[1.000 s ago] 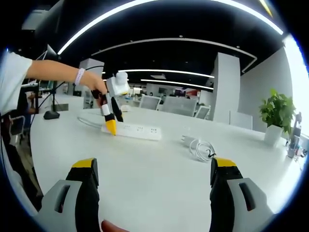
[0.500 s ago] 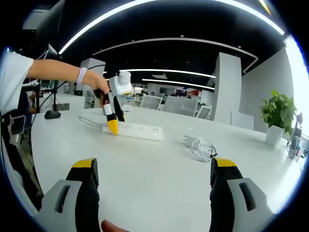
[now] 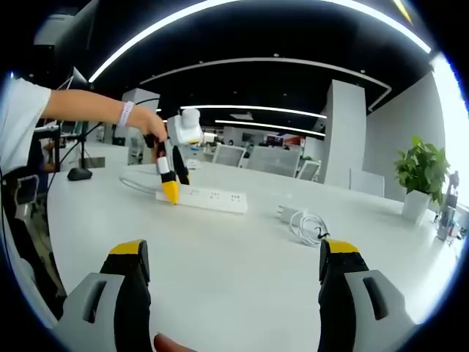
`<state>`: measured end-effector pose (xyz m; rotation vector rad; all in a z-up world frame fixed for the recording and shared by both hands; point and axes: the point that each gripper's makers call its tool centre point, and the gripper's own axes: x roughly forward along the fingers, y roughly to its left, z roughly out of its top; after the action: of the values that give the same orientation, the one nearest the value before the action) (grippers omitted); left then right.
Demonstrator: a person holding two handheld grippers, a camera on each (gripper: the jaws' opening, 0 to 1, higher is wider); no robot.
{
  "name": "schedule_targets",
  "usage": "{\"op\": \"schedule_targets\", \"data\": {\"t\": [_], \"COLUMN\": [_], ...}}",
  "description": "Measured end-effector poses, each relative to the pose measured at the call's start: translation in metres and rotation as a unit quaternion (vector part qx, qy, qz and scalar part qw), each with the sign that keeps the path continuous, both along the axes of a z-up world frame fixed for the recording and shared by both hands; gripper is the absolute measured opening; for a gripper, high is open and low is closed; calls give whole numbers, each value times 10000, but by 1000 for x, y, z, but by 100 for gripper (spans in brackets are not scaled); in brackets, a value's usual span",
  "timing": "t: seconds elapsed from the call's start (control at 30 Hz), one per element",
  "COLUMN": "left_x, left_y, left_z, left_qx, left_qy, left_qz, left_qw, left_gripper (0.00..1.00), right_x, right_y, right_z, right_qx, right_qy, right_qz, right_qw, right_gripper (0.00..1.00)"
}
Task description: Straighten the power strip on the desk, plug the charger into it
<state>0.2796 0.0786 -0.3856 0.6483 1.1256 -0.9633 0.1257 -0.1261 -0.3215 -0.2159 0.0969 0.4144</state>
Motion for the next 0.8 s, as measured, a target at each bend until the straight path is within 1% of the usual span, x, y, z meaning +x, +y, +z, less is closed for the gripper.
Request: {"op": "schedule_targets", "data": {"t": [0.5,0.8], "left_x": [4,10], "left_y": [2,4], "left_z": [-1,0], "left_qx": [150,242], "left_qy": [70,138], "left_qz": [-265,-455], "left_qw": [9995,9986], "left_gripper": [66,66], "right_x": [0,1], "right_y": [1,1], "right_z": [0,1], "right_qx": [-32,-44], "right_qy": [3,-6], "right_qz": [-1,-3], "right_qw": [10000,10000], "right_gripper": [96,96]}}
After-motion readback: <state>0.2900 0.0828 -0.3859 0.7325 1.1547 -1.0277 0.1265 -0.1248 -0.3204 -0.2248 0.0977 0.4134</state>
